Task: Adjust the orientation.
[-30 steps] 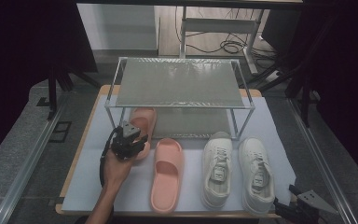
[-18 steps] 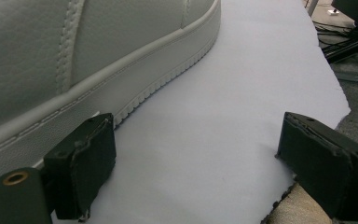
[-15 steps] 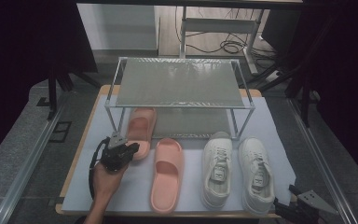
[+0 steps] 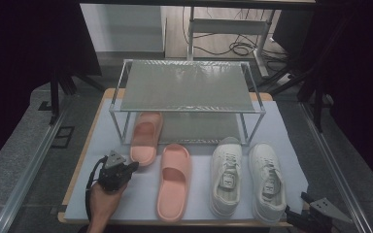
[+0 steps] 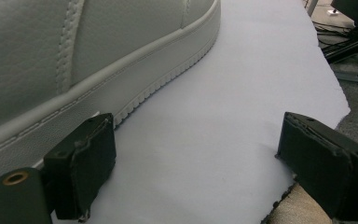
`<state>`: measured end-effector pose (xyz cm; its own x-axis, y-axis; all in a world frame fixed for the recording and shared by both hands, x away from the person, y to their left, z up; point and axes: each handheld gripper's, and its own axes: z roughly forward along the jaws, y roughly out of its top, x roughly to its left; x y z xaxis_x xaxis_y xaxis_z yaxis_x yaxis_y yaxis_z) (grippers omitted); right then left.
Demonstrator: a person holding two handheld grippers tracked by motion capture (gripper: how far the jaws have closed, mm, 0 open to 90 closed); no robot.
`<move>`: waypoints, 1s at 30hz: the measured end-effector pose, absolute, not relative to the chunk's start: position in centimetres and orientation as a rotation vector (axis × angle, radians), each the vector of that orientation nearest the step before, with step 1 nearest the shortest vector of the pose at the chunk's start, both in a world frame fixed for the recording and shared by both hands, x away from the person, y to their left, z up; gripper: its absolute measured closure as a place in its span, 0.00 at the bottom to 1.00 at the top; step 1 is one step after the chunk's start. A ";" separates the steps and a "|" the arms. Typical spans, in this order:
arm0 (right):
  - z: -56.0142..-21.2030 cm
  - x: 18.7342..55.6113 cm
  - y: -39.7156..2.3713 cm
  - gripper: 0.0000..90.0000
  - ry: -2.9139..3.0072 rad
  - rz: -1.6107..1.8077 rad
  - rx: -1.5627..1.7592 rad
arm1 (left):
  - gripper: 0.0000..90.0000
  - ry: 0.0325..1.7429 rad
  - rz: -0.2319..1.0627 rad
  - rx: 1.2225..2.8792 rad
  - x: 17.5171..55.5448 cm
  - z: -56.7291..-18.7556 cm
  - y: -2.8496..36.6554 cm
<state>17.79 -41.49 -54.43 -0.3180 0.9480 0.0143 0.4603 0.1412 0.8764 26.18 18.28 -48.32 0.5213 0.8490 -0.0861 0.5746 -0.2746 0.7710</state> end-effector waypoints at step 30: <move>-54.4 17.8 -41.5 0.13 1.854 1.113 1.347 | 1.00 1.214 0.502 2.006 28.8 -50.4 16.9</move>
<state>17.79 -41.49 -54.43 -0.3176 0.9481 0.0154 0.4595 0.1397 0.8771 28.82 16.92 -50.39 0.4791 0.8769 -0.0385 0.5934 -0.2913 0.7504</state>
